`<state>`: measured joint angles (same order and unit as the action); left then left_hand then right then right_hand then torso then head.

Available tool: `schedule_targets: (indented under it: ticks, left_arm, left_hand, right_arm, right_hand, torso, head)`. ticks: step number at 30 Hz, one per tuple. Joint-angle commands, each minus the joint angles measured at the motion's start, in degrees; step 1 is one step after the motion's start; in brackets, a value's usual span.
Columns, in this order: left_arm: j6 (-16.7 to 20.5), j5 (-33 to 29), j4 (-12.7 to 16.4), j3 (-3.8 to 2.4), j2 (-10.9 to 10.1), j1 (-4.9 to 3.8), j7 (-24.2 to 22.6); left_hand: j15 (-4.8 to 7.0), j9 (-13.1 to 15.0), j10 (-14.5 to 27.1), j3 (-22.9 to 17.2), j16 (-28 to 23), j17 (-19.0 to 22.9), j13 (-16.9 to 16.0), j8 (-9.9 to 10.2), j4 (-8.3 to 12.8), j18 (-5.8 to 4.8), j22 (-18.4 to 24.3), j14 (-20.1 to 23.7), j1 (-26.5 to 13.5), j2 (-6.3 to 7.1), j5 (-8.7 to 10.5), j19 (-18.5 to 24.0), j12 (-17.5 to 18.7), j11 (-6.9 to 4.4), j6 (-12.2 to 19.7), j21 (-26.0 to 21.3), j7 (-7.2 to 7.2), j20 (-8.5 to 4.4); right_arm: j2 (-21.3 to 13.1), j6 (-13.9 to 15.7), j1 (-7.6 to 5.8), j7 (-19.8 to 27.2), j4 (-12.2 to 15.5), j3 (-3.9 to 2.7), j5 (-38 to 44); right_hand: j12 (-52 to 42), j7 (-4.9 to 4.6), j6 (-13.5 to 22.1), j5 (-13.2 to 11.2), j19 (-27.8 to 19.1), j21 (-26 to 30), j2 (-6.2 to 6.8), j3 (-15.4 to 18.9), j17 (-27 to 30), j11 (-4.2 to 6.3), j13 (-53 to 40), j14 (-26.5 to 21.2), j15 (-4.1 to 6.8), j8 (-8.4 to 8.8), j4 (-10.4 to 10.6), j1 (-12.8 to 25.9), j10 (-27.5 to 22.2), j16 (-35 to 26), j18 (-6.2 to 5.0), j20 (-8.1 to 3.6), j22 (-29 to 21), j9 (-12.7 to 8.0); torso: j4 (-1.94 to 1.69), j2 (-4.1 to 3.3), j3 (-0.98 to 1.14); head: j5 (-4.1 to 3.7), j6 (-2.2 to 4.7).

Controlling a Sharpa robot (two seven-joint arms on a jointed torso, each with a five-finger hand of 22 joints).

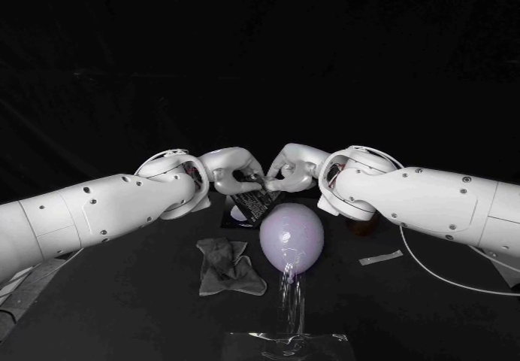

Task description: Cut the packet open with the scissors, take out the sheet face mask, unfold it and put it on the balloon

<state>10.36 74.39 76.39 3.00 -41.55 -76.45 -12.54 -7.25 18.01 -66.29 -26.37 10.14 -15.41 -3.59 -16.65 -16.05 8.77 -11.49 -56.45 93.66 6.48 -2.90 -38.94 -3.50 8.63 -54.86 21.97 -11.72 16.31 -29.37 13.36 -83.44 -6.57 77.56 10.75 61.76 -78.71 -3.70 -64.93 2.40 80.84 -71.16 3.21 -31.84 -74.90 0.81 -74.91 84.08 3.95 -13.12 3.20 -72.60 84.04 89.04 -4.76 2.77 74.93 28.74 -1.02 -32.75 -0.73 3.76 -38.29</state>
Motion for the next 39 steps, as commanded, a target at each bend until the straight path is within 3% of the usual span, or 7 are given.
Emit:
schedule_targets:
  ticks: [1, 6, 10, 12, 18, 25, 39]
  left_arm:
    - [2.5, -2.3, -0.2, -0.09, 0.0, -0.16, -0.2]
    - [3.0, -4.0, -0.7, -0.07, -0.2, -0.18, 0.5]
    - [2.6, -5.8, -1.2, -0.04, -0.6, -0.18, 1.0]
    - [2.3, -6.9, -1.6, -0.02, -0.8, -0.18, 1.2]
    - [1.5, -11.2, -2.8, 0.16, -1.1, -0.09, 1.2]
    - [-0.6, -16.6, -3.6, 0.46, -1.5, 0.08, 1.1]
    - [-5.0, -19.9, -4.6, 0.62, -1.5, 0.39, 0.4]
  left_hand:
    - [-0.33, -0.6, 0.9, 1.0, -0.3, 0.0, 0.0, 0.8, -0.5, -0.78, 0.2, 0.3, -1.1, 2.55, 0.29, 0.4, 0.1, 0.39, 1.3, -0.3, -0.37, 0.14]
    - [-1.08, -1.8, 2.6, 5.1, -1.2, 0.1, 0.0, 3.1, -0.7, -0.96, 0.7, 1.8, -7.0, 7.37, 0.15, 0.9, 0.1, 1.36, 4.6, -1.0, -1.44, 0.24]
    - [-1.69, -2.4, 4.7, 10.1, -2.4, 0.4, -0.1, 4.4, -0.5, -1.45, 1.4, 3.4, -8.9, 7.78, 0.16, 1.6, -0.1, 1.81, 6.6, -2.0, -1.72, 0.27]
    - [-2.50, -3.1, 6.6, 20.2, -3.6, 0.7, -0.2, 5.5, -0.6, -2.33, 2.4, 4.7, -7.6, 4.94, 0.30, 2.7, -0.3, 2.07, 8.3, -3.5, -2.79, 0.25]
    - [-2.61, -3.4, 7.6, 27.6, -4.2, 0.8, -0.2, 5.8, -0.8, -2.59, 3.0, 4.9, -5.6, 3.20, 0.16, 2.3, -0.3, 2.92, 8.8, -4.1, -2.94, 0.26]
    - [-2.24, -2.9, 6.7, 27.7, -3.5, 0.6, -0.3, 4.2, -0.5, -2.29, 3.1, 3.5, -3.6, 1.30, 0.17, 1.4, -0.7, 2.65, 5.9, -3.9, -2.69, 0.21]
    - [1.78, -1.1, -3.5, 16.9, 0.7, -1.4, -0.6, -1.4, 0.3, -0.11, 2.5, -3.6, 8.2, -6.08, 0.16, -2.5, -3.4, -2.37, -4.9, -1.8, 2.37, -0.12]
  right_arm:
    - [-0.6, 4.1, 0.01, 2.7, 0.9, -0.03, -5.8]
    - [-1.7, 5.9, 0.01, 2.7, 2.1, -0.03, -7.5]
    - [-2.9, 6.9, 0.01, 2.5, 3.0, -0.03, -7.9]
    - [-3.4, 7.3, 0.01, 2.5, 3.4, -0.03, -7.9]
    - [-4.8, 8.6, 0.01, 2.6, 4.6, -0.03, -7.1]
    - [-5.7, 9.4, 0.01, 2.7, 5.2, -0.04, -5.8]
    - [-6.5, 10.1, 0.02, 3.2, 6.1, -0.04, -5.3]
  right_hand:
    - [0.0, 0.80, -0.8, 0.4, -0.1, 0.1, -0.84, -0.4, -11.6, 0.53, -7.4, 5.2, 0.49, -2.02, -0.1, -0.3, 2.8, 0.0, 0.76, -0.37, 7.9, 2.3]
    - [0.0, 0.86, -0.6, 0.4, 0.0, 0.1, -0.87, -0.6, -11.7, 0.59, -7.4, 5.2, 0.56, -2.49, -0.5, -0.1, 2.8, 0.1, 0.78, -0.45, 8.0, 2.6]
    - [0.1, 0.88, -0.5, 0.4, 0.0, 0.0, -0.90, -0.8, -11.7, 0.61, -7.4, 5.2, 0.58, -2.71, -0.6, 0.0, 2.8, 0.1, 0.79, -0.48, 8.0, 2.8]
    - [0.1, 0.88, -0.5, 0.4, 0.0, 0.0, -0.90, -0.8, -11.7, 0.61, -7.4, 5.2, 0.58, -2.71, -0.6, 0.0, 2.8, 0.1, 0.79, -0.48, 8.0, 2.8]
    - [0.2, 0.90, -0.3, 0.4, 0.0, 0.0, -0.91, -1.0, -11.8, 0.64, -7.3, 5.3, 0.61, -3.04, -0.9, 0.1, 2.8, 0.1, 0.80, -0.53, 8.1, 3.1]
    - [0.2, 0.90, -0.3, 0.4, 0.0, 0.0, -0.90, -1.0, -11.8, 0.64, -7.3, 5.3, 0.62, -3.15, -1.0, 0.2, 2.8, 0.1, 0.81, -0.55, 8.1, 3.2]
    - [0.1, 0.89, -0.2, 0.4, 0.0, -0.1, -0.88, -1.1, -11.9, 0.64, -7.4, 5.3, 0.63, -3.24, -1.0, 0.2, 2.9, 0.1, 0.82, -0.56, 8.1, 3.3]
  torso:
    - [0.01, 0.02, 0.02]
    - [0.01, 0.02, 0.02]
    - [-0.04, -0.05, 0.01]
    - [-0.03, -0.06, 0.01]
    - [0.05, -0.05, 0.03]
    - [-0.03, -0.02, 0.01]
    - [-0.04, -0.04, 0.01]
  head:
    - [0.05, -0.01]
    - [-0.11, -0.01]
    - [-0.17, 0.14]
    - [-0.17, 0.15]
    - [-0.24, 0.17]
    - [-0.43, 0.09]
    - [-0.40, 0.19]
